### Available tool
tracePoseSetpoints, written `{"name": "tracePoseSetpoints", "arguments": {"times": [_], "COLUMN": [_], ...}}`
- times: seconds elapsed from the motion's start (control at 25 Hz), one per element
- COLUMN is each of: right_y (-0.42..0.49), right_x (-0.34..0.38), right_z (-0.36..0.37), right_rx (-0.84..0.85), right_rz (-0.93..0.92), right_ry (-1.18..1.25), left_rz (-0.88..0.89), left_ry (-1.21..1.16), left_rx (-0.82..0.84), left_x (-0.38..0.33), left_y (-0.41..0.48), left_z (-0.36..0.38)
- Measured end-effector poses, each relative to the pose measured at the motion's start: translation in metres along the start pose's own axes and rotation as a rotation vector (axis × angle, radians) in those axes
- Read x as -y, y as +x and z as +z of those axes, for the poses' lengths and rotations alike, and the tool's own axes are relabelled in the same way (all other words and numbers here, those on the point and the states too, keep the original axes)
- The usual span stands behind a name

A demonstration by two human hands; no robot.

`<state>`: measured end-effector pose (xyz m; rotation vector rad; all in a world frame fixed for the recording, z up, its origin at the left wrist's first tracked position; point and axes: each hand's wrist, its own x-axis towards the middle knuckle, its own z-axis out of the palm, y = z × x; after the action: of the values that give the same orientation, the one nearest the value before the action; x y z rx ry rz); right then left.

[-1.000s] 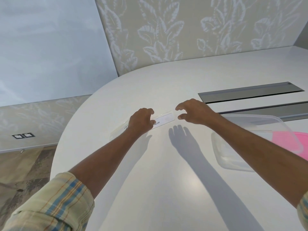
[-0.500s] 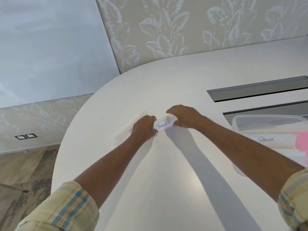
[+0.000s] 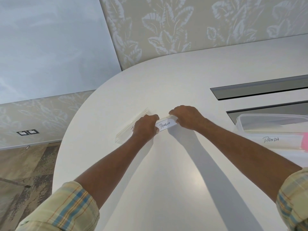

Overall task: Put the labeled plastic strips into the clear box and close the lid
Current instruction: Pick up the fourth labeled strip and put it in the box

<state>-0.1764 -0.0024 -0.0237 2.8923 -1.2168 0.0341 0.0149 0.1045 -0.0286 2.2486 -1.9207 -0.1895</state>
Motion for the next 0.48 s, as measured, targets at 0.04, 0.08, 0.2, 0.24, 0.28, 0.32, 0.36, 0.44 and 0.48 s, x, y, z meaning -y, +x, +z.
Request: {"name": "tracePoseSetpoints", "arguments": {"times": [0.04, 0.08, 0.2, 0.24, 0.28, 0.32, 0.36, 0.44, 0.48], "right_y": [-0.002, -0.003, -0.008, -0.009, -0.01, -0.012, -0.014, -0.019, -0.021], "right_x": [0.0, -0.001, -0.001, -0.001, -0.001, -0.002, -0.003, -0.006, -0.007], "right_z": [0.0, -0.001, -0.004, -0.005, -0.007, -0.009, -0.011, -0.016, -0.02], "right_rx": [-0.011, -0.021, -0.041, -0.041, -0.041, -0.042, -0.045, -0.052, -0.052], "right_rz": [0.001, 0.007, 0.038, 0.047, 0.052, 0.056, 0.058, 0.059, 0.062], "right_ry": [-0.004, -0.01, -0.025, -0.028, -0.03, -0.032, -0.029, -0.021, -0.02], "left_rz": [0.001, 0.004, 0.01, 0.011, 0.013, 0.018, 0.022, 0.031, 0.038], "left_ry": [-0.002, -0.003, -0.013, -0.017, -0.022, -0.025, -0.025, -0.027, -0.031], "left_rx": [-0.011, -0.023, -0.057, -0.064, -0.068, -0.069, -0.068, -0.073, -0.079], "left_x": [0.0, -0.001, -0.002, -0.003, -0.003, -0.005, -0.006, -0.01, -0.012], "left_y": [-0.001, -0.003, -0.008, -0.009, -0.01, -0.012, -0.013, -0.015, -0.017], "left_z": [0.001, 0.001, 0.001, 0.0, -0.001, -0.003, -0.005, -0.01, -0.014]}}
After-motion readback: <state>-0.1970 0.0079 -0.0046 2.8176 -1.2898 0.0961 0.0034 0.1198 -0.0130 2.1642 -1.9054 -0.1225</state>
